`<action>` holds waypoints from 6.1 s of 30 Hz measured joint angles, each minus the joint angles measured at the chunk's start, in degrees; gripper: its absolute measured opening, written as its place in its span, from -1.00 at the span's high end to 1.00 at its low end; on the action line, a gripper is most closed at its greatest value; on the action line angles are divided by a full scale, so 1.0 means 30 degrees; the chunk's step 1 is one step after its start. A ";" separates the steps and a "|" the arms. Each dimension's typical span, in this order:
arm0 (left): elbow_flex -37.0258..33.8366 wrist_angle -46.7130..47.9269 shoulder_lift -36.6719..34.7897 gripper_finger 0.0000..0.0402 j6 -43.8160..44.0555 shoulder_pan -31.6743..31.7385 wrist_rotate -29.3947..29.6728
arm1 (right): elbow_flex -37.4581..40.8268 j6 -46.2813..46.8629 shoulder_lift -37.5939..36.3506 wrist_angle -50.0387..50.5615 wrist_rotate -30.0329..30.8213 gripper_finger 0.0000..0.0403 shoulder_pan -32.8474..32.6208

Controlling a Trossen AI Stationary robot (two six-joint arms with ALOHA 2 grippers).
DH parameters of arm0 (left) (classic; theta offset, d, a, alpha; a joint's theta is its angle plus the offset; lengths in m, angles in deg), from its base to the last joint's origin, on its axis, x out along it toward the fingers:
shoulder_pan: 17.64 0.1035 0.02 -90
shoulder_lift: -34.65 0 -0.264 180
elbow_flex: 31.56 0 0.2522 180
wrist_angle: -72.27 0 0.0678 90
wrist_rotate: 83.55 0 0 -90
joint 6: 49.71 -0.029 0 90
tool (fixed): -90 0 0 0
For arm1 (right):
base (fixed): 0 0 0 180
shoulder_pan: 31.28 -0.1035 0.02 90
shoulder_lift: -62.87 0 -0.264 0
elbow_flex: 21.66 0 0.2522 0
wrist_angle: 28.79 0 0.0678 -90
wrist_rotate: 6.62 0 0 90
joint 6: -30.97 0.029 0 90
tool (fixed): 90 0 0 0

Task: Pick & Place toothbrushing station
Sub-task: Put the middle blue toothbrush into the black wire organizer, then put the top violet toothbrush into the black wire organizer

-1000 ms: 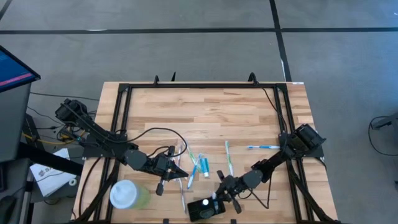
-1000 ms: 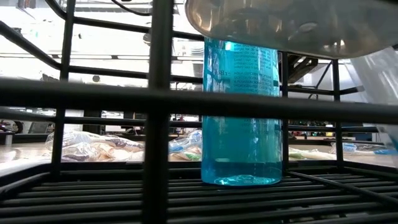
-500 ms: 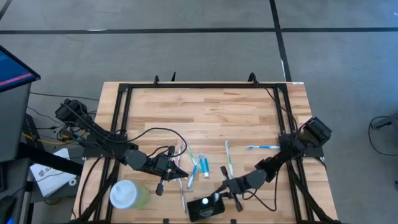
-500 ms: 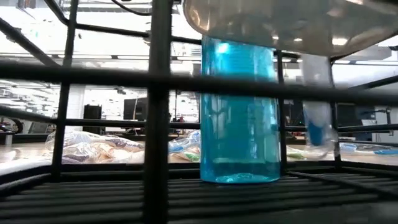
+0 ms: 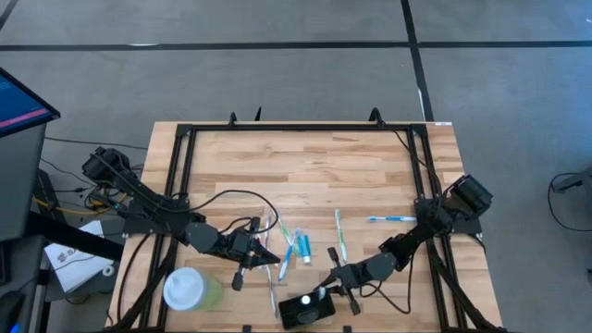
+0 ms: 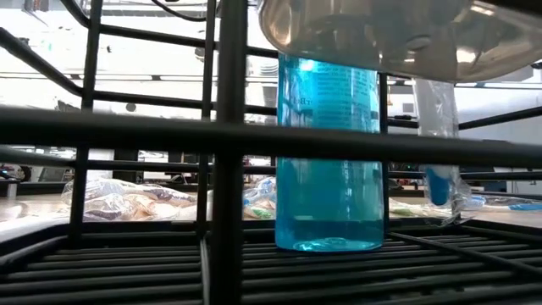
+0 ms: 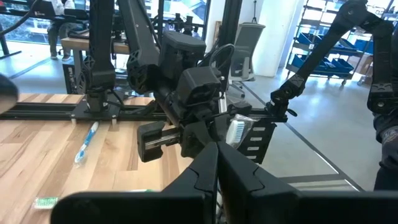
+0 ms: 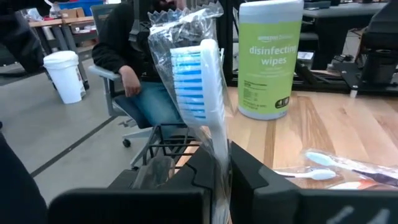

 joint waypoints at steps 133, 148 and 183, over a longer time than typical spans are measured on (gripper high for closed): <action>0.0000 -0.6042 0.0000 0.98 0.0176 0.0284 -0.0234 | 0.0264 1.3369 -1.3635 2.6309 -0.0646 -0.09 0.2740; 0.0007 -0.7209 -0.1914 0.98 0.8447 0.1174 0.5220 | -0.2469 1.1690 -1.3733 2.6818 -0.0714 -0.09 0.6311; -0.0007 0.5904 -0.5056 0.98 1.3212 0.1574 -0.0284 | -0.3053 1.1642 -1.3726 2.7471 -0.2081 -0.09 0.8606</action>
